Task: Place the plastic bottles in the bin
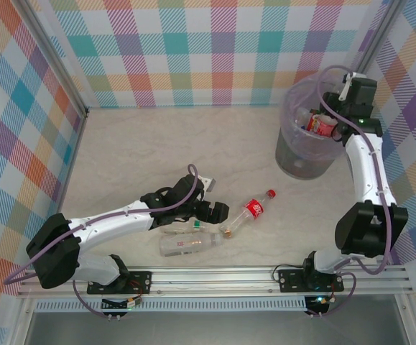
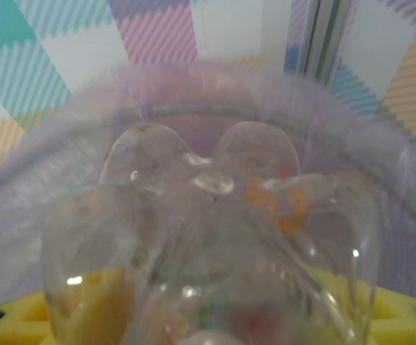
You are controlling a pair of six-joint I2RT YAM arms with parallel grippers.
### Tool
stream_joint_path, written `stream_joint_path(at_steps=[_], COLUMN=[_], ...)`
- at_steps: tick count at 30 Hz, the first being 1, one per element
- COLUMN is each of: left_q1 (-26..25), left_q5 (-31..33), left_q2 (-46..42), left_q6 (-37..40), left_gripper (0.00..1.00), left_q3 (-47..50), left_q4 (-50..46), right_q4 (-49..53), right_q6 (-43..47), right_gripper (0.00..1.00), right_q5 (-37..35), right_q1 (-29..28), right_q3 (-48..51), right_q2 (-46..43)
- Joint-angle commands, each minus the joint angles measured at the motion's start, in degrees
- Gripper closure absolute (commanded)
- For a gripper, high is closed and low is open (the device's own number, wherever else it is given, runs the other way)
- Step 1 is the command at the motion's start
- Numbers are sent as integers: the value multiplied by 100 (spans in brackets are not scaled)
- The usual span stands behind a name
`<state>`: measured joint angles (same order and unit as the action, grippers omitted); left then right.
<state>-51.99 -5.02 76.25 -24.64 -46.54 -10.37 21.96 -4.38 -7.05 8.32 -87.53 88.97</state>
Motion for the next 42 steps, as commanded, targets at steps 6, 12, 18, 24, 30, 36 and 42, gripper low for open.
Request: stream_joint_path(at_steps=[6,12,18,24,30,36,42], left_q1=[-14,-20,-31,-44,-244,-439,-566], left_q5=[100,142,201,239,339,369,369], left_q2=[-168,-124,-97,3,292,580,658], left_q6=[-17,-30,0,57,268,383,289], left_gripper=[0,0,0,0,0,0,0], left_q3=[-91,-170,-235,-380,-811,-1092,-1070], left_q4=[-56,-127,-208,-298,-735,-837,-674], right_q4=[-137,337,911,1548,1689,1272,524], right_q6=[-140,-62,-106,-364,-712,-248,-337], right_gripper=[31,4,1,1,1,11,33], right_q5=[204,-85,12,492,1130,575,380], right_q1=[38,36,38,35,34,63,270], right_q3=[237,-178,-685,-1057,-950,-700,-499], right_q2=[78,-218,-600,-958,-1515,-1231,-232])
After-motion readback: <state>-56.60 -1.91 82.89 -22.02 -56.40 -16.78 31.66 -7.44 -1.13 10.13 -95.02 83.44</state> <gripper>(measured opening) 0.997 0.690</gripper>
